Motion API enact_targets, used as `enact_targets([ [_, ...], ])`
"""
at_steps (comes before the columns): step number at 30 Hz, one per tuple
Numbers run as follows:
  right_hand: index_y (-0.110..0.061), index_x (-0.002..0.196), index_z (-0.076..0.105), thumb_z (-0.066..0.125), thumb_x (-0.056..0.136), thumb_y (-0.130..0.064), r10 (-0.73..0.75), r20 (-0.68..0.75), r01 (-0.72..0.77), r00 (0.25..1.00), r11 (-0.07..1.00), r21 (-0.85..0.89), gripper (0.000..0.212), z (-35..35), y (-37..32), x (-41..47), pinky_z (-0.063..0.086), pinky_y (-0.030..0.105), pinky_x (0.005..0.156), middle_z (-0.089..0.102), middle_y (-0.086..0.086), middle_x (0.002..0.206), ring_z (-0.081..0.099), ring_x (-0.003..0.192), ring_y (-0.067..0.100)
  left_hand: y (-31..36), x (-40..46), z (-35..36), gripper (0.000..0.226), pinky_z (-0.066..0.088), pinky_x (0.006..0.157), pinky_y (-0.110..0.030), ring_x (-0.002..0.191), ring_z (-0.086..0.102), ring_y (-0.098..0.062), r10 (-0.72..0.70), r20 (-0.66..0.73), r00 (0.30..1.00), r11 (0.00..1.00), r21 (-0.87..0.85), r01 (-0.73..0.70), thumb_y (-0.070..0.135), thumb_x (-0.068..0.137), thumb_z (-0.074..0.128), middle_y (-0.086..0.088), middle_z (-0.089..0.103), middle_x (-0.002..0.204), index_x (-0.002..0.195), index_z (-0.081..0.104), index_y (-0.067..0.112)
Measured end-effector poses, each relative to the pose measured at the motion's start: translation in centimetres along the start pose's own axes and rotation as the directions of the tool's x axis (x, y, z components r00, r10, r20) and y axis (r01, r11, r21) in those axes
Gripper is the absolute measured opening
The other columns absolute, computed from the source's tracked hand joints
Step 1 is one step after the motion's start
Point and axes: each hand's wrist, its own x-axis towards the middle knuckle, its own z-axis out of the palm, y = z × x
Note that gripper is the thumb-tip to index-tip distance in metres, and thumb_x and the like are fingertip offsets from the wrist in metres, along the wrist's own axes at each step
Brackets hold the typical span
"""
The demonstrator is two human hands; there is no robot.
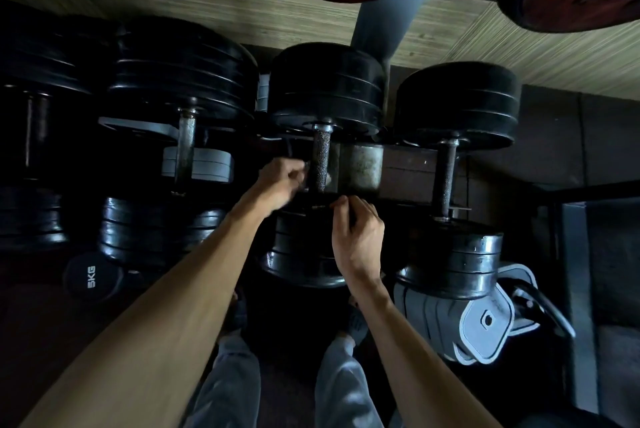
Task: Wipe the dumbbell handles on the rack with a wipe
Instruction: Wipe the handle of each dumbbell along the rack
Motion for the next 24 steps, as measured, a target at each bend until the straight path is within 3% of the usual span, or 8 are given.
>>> enact_targets([
  [3, -0.015, 0.063, 0.046, 0.042, 0.094, -0.023, -0.012, 0.007, 0.012, 1.000, 0.999, -0.032, 0.032, 0.1, 0.1, 0.0, 0.042, 0.039, 0.064, 0.051, -0.007, 0.062, 0.047, 0.065, 0.018, 0.2, 0.2, -0.2, 0.022, 0.042, 0.064, -0.023, 0.066, 0.053, -0.013, -0.062, 0.033, 0.998, 0.998, -0.002, 0.062, 0.013, 0.098, 0.052, -0.003, 0.061, 0.074, 0.081, 0.066, 0.011],
  [6, -0.014, 0.063, 0.045, 0.042, 0.093, -0.022, -0.013, 0.018, 0.013, 1.000, 1.000, -0.017, 0.032, 0.1, 0.1, 0.1, 0.040, 0.037, 0.064, 0.051, -0.006, 0.062, 0.046, 0.065, 0.018, 3.4, 1.2, -0.7, 0.035, 0.037, 0.057, -0.022, 0.063, 0.046, -0.011, -0.139, -0.067, 0.988, 0.935, -0.337, 0.109, 0.003, 0.102, 0.045, 0.001, 0.055, 0.068, 0.073, 0.054, 0.021],
  [8, -0.012, 0.063, 0.048, 0.043, 0.094, -0.019, -0.012, 0.017, 0.012, 1.000, 1.000, -0.008, 0.032, 0.0, 0.2, 0.1, 0.040, 0.036, 0.065, 0.053, -0.004, 0.063, 0.049, 0.066, 0.020, 4.4, 1.7, -0.7, 0.035, 0.038, 0.059, -0.025, 0.069, 0.048, -0.015, -0.139, -0.074, 0.988, 0.904, -0.417, 0.096, 0.002, 0.102, 0.044, 0.001, 0.059, 0.067, 0.075, 0.057, 0.019],
  [12, -0.009, 0.064, 0.051, 0.041, 0.092, -0.019, -0.002, 0.015, 0.002, 1.000, 1.000, -0.016, 0.032, 0.1, 0.2, 0.0, 0.036, 0.030, 0.066, 0.051, -0.008, 0.062, 0.047, 0.065, 0.016, 2.1, 0.1, -0.8, 0.021, 0.045, 0.070, -0.029, 0.070, 0.056, -0.015, -0.094, 0.025, 0.995, 0.993, -0.073, 0.095, 0.002, 0.096, 0.053, -0.006, 0.061, 0.075, 0.086, 0.068, 0.011],
  [15, -0.007, 0.063, 0.051, 0.042, 0.091, -0.018, 0.009, 0.009, -0.009, 1.000, 1.000, -0.008, 0.031, 0.2, 0.1, 0.0, 0.035, 0.028, 0.067, 0.053, -0.004, 0.062, 0.046, 0.065, 0.015, 1.0, -0.8, -0.8, 0.018, 0.044, 0.084, -0.024, 0.099, 0.063, -0.025, -0.108, 0.156, 0.982, 0.973, 0.220, 0.072, 0.002, 0.090, 0.059, -0.014, 0.071, 0.098, 0.080, 0.070, 0.011],
  [17, -0.006, 0.063, 0.051, 0.041, 0.092, -0.018, 0.014, 0.014, -0.014, 1.000, 1.000, -0.001, 0.032, 0.1, 0.1, 0.0, 0.039, 0.033, 0.066, 0.055, -0.002, 0.062, 0.048, 0.065, 0.018, 1.5, -0.6, -0.8, 0.021, 0.043, 0.086, -0.023, 0.100, 0.062, -0.022, -0.116, 0.096, 0.989, 0.973, 0.213, 0.093, 0.005, 0.092, 0.057, -0.010, 0.071, 0.100, 0.081, 0.071, 0.014],
  [21, -0.005, 0.066, 0.057, 0.039, 0.092, -0.022, 0.012, 0.024, -0.012, 1.000, 1.000, -0.017, 0.036, 0.1, 0.2, 0.1, 0.047, 0.041, 0.070, 0.060, 0.002, 0.066, 0.052, 0.069, 0.021, 3.9, 0.8, -0.7, 0.028, 0.051, 0.070, -0.032, 0.068, 0.056, -0.019, -0.084, -0.202, 0.976, 0.986, -0.161, 0.051, 0.024, 0.095, 0.057, -0.007, 0.062, 0.069, 0.080, 0.068, 0.004],
  [24, -0.004, 0.068, 0.059, 0.040, 0.092, -0.021, 0.021, 0.021, -0.021, 1.000, 1.000, -0.008, 0.035, 0.2, 0.2, 0.1, 0.048, 0.042, 0.071, 0.063, 0.003, 0.069, 0.054, 0.071, 0.023, 5.4, 0.9, -0.5, 0.030, 0.050, 0.073, -0.030, 0.080, 0.064, -0.027, -0.059, -0.172, 0.983, 0.997, 0.037, 0.066, 0.024, 0.099, 0.053, -0.015, 0.070, 0.086, 0.096, 0.069, -0.001],
])
